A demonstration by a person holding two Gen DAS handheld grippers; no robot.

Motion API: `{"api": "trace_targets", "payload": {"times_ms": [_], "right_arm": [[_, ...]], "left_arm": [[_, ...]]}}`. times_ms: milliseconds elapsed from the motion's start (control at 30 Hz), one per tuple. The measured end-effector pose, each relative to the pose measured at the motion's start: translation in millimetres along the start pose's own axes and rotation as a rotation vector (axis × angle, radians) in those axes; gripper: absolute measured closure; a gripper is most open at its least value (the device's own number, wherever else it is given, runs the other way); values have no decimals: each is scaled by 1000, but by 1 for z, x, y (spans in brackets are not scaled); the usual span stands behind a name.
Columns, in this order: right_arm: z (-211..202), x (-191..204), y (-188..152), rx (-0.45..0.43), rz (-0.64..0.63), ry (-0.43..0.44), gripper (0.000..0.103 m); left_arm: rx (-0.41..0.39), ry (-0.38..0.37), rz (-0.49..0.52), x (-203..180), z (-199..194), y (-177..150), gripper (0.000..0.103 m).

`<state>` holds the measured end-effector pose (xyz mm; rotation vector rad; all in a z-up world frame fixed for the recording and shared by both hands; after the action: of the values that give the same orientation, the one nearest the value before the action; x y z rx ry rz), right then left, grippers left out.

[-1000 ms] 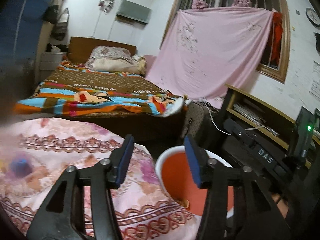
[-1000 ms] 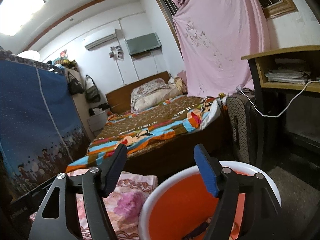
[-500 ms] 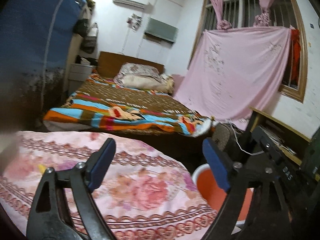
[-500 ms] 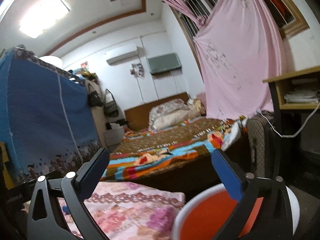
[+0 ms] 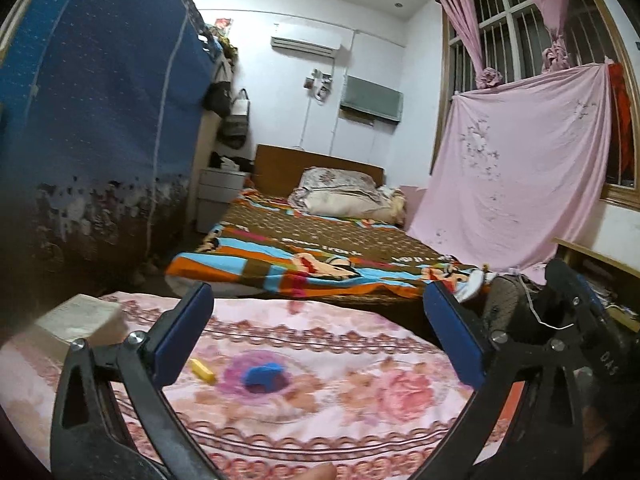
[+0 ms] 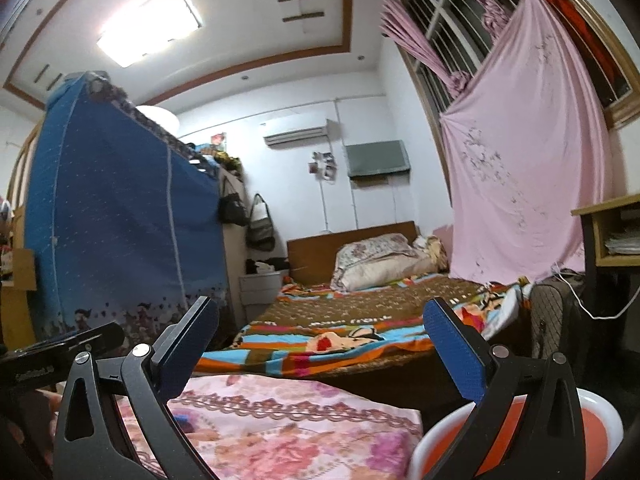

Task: Collect trash
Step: 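Move both tools back over the bedspread, then grasp the blue crumpled item with the right gripper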

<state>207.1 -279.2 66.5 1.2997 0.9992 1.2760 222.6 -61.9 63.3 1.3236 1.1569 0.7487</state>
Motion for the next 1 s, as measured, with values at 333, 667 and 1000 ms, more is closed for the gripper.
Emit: {"api": "trace_targets", "payload": {"times_ms": [333, 667, 1000], "right_arm": [[-2, 44, -11, -22, -46, 66, 0], [11, 88, -25, -2, -106, 148, 0], [36, 131, -51, 134, -189, 284, 2]], "left_arm": [[-35, 91, 22, 42, -21, 4, 12], [-78, 164, 44, 83, -39, 6, 12], [-50, 177, 60, 104, -32, -2, 12]]}}
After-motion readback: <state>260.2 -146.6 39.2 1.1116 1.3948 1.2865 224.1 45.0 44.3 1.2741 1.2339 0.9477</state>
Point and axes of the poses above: each gripper's, at about its wrist camera, not at the fingertips, and z roughly the way its jaws point, x to its left, y to its top, the point moved 4 cm from there along z, roughly the way its jaws point, and after that the axes turned 12 degrees about -y, right-handed, at the moved point
